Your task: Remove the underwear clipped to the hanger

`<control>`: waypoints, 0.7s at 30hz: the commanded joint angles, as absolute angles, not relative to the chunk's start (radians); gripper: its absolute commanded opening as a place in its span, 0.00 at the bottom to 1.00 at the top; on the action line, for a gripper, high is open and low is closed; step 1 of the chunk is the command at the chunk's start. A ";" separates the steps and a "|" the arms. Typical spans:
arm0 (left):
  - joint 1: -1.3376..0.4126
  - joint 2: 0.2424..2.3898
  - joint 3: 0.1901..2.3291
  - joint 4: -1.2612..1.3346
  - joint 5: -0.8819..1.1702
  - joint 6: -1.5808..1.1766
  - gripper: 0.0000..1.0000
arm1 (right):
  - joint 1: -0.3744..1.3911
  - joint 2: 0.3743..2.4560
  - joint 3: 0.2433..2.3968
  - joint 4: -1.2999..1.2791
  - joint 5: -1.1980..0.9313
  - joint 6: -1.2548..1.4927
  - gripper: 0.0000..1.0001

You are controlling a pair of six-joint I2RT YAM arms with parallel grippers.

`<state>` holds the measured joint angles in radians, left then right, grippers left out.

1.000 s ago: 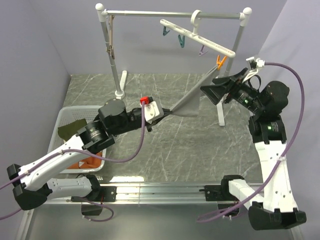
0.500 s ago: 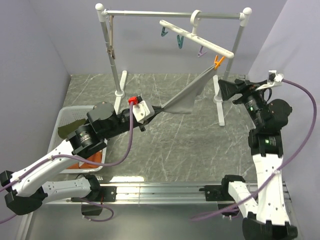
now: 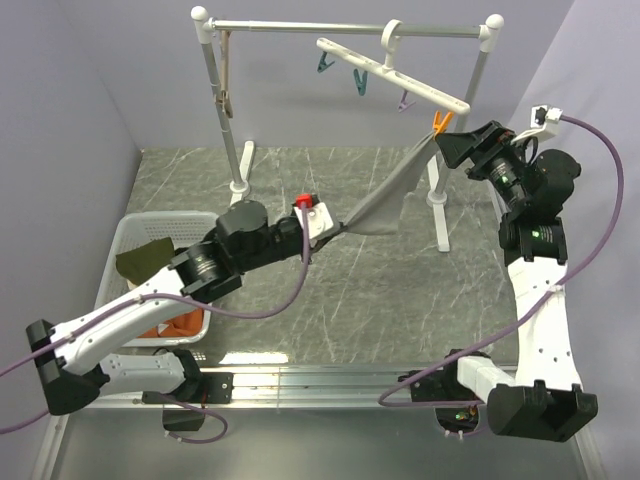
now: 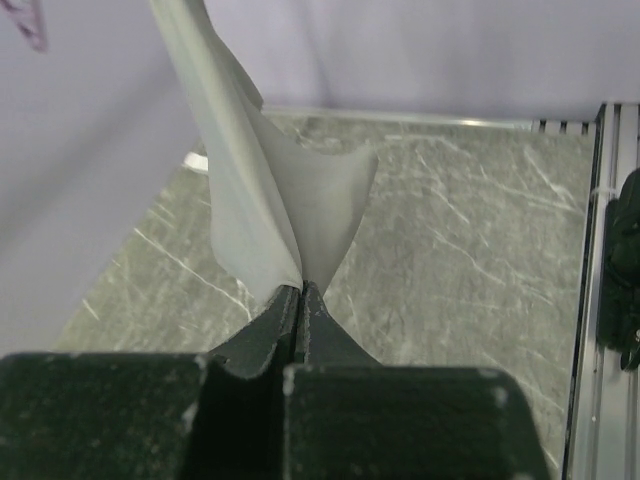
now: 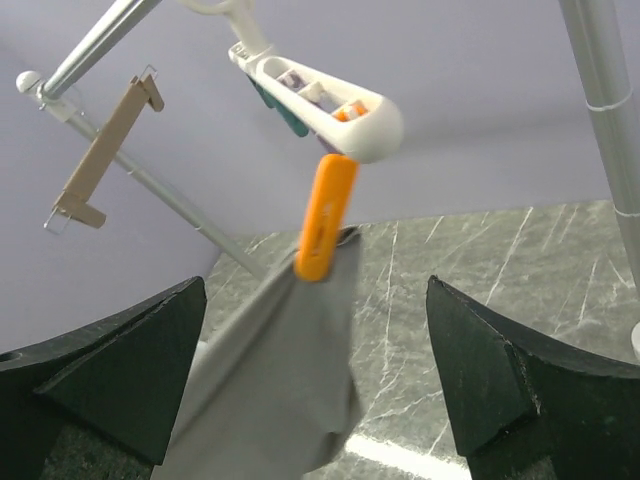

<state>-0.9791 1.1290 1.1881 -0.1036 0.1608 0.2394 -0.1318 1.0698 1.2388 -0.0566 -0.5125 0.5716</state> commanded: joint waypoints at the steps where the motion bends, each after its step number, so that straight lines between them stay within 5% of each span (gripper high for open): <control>1: -0.982 1.163 1.184 -0.026 0.204 0.229 0.00 | -0.137 1.038 1.278 -0.093 -0.525 0.542 0.97; 13: -1.057 1.417 1.327 0.040 0.218 0.287 0.00 | -0.042 1.216 1.604 -0.506 -0.166 0.397 0.93; 21: -1.123 1.606 1.509 0.003 0.046 0.350 0.00 | 0.144 1.304 1.746 -0.644 0.182 0.304 0.92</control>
